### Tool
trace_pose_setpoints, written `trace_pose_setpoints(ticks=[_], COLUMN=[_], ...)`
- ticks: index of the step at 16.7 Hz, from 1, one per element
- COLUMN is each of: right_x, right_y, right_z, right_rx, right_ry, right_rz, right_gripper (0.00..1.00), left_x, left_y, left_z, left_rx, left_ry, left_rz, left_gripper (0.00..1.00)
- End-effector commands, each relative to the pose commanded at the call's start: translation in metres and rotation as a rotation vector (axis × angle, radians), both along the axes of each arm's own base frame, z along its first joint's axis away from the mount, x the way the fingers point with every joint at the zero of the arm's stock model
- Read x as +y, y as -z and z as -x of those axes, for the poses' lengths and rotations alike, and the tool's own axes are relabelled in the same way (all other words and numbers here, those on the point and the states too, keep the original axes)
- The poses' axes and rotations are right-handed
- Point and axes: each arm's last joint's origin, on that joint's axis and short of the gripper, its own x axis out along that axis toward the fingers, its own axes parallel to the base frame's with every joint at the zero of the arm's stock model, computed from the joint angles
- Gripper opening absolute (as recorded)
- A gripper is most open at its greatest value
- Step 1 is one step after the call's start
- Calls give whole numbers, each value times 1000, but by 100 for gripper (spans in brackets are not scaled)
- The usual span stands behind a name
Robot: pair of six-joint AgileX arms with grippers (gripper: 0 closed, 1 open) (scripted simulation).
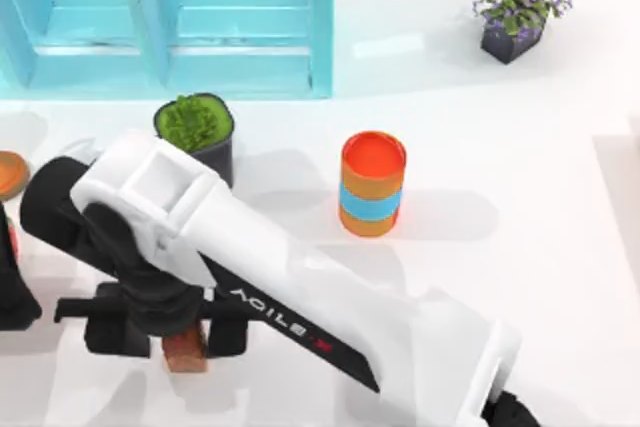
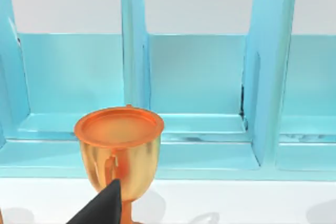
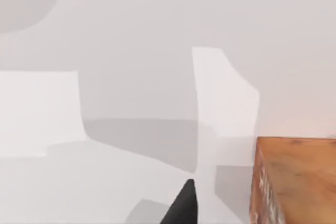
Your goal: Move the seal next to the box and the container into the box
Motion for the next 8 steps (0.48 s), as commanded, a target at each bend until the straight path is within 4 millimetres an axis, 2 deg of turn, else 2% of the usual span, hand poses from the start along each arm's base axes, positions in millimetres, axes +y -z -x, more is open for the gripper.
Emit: trace_pose_setpoints(ticks=[5,8], right_x=[0,0], right_y=[0,0], right_z=[0,0], right_rx=[0,0], right_ry=[0,0], right_rz=[0,0], right_gripper=[2,0], left_x=[0,0], left_y=[0,0], left_z=[0,0], left_rx=[0,0], left_ry=[0,0], left_rz=[0,0], left_gripper=[100,100])
